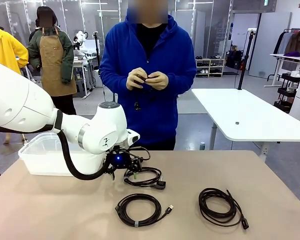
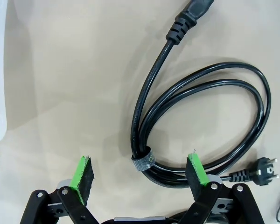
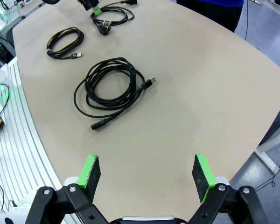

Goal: Organize and store the cables.
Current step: Place the Power Cable into the Organizing box.

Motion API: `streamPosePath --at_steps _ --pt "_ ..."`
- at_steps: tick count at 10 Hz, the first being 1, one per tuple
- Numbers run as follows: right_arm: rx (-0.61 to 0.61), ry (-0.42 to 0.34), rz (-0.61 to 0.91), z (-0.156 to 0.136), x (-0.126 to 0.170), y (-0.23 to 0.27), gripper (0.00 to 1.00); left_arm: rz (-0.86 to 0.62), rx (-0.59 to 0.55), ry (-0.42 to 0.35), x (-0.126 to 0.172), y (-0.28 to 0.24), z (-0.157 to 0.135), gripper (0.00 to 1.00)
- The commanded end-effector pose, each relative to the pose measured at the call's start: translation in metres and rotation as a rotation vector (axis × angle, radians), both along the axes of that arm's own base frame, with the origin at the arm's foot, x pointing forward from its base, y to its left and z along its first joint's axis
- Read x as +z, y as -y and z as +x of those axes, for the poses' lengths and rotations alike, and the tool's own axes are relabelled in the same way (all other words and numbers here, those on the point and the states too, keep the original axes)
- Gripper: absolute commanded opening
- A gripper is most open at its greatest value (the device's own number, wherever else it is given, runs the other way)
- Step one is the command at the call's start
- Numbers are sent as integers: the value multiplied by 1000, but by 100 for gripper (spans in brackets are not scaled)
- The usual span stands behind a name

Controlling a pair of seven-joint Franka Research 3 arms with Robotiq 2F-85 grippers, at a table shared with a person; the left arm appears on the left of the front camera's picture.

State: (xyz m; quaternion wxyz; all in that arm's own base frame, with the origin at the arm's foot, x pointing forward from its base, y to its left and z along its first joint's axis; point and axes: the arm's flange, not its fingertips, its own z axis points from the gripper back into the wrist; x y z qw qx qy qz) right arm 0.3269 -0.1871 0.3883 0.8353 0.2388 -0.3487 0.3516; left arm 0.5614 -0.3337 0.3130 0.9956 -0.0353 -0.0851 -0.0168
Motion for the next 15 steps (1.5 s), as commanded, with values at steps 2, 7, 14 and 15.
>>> streamPosePath --at_steps 2,7,14,15 --pt "-18 -12 9 3 2 -1 100 -9 46 1 0 6 8 81" --pt "-18 -12 9 3 2 -1 100 8 42 -10 -6 5 9 0" --pt "-18 -12 9 3 2 -1 100 16 40 -12 8 0 1 0" --pt "-18 -12 9 3 2 -1 100 17 -6 28 26 -1 -6 0"
